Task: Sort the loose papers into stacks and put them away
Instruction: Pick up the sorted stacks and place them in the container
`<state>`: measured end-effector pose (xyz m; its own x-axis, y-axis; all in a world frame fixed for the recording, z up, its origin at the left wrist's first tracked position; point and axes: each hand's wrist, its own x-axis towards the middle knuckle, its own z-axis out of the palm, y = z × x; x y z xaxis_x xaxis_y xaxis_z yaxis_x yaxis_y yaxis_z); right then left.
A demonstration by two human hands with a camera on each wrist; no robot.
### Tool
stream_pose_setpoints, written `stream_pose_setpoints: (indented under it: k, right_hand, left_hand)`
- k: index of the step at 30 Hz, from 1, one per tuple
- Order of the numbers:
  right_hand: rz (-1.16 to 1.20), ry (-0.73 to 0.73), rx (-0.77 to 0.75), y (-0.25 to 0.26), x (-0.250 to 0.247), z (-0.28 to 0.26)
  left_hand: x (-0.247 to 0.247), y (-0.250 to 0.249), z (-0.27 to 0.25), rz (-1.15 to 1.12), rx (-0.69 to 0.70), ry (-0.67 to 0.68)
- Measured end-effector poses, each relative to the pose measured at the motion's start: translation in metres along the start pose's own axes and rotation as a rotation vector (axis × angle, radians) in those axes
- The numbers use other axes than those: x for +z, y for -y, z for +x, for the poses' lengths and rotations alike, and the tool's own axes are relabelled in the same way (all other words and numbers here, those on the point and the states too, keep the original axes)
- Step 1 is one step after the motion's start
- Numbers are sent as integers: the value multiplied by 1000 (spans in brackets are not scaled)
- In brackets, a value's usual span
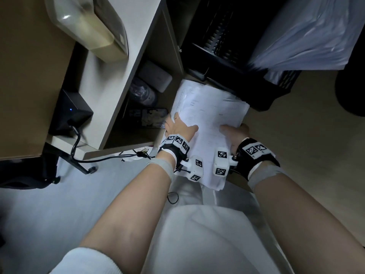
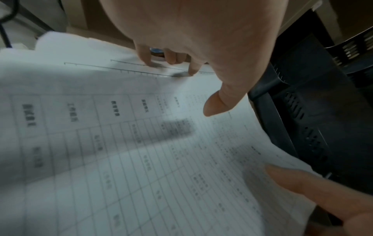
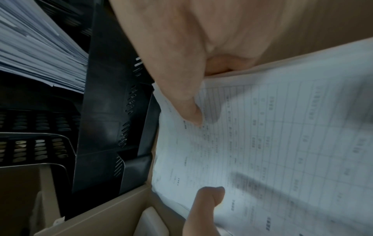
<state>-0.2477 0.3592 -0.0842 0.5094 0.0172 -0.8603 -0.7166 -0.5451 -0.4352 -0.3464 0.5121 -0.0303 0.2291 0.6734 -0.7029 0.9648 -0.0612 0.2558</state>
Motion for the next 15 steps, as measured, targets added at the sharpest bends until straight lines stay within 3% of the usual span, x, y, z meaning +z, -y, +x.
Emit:
stream_pose_setpoints:
  k: [5,9,12,15]
  right_hand:
    - [-109,160,109,30,7,-43]
    - [-31,90,33,19,-11,-48]
    - [7,96,-4,20,-25,-55]
    - [68,51,-108,29,-45,-63]
  left_hand:
    - [-13,2,6,-156,-13,51]
    - [-9,6,3,-90,-4,93]
    - [-1,14,4,-103,21,43]
    - [-6,0,-14,-454,52,40]
